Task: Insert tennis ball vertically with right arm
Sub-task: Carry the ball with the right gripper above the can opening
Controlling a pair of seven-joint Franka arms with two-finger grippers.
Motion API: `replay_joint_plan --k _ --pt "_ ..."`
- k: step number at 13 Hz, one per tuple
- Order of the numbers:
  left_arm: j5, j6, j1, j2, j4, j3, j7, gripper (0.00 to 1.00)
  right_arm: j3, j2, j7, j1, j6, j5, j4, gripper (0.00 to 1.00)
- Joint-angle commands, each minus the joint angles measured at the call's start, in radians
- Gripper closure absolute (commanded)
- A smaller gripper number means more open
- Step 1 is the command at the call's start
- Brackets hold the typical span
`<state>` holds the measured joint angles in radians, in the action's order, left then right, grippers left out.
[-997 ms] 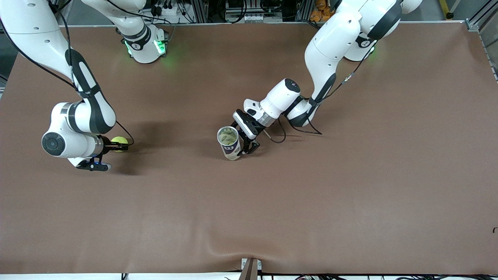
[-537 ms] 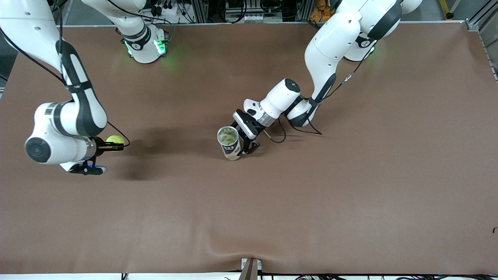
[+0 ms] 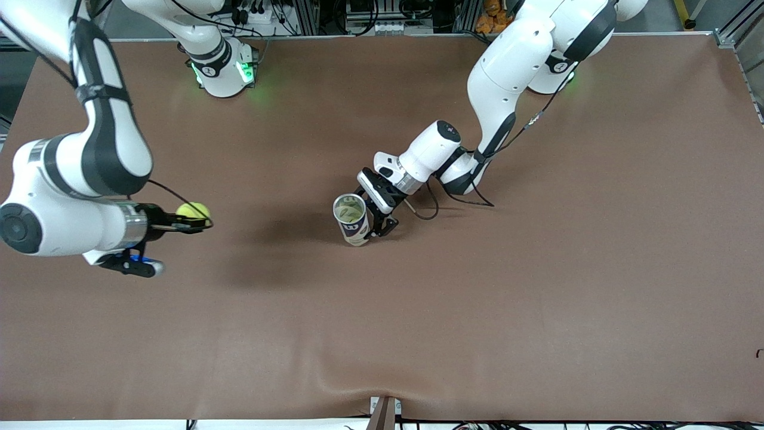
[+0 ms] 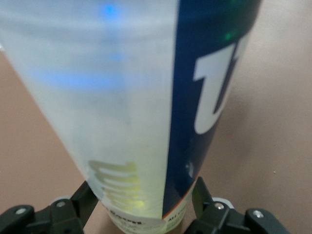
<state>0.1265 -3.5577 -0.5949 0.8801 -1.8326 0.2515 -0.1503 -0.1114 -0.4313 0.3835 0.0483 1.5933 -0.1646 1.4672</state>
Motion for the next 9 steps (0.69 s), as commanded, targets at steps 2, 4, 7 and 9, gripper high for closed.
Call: replay_joint_plan --k 2,4,7,9 --pt "-0.004 0.0 -0.003 -0.021 -0.022 -0.003 -0.005 0.17 0.006 -0.023 0.304 0.129 -0.01 -0.076 -0.122 1.0" --pt "-0.004 0.0 -0.003 -0.02 -0.022 -0.003 -0.005 0.17 0.006 -0.041 0.437 0.204 -0.003 -0.096 -0.183 1.0" --pt "-0.004 0.0 -0.005 -0.021 -0.022 -0.003 -0.005 0.17 0.007 -0.075 0.615 0.304 0.074 -0.096 -0.226 1.0" --pt "-0.004 0.0 -0.005 -0.02 -0.019 -0.003 -0.005 0.17 0.007 -0.11 0.684 0.346 0.14 -0.096 -0.226 1.0"
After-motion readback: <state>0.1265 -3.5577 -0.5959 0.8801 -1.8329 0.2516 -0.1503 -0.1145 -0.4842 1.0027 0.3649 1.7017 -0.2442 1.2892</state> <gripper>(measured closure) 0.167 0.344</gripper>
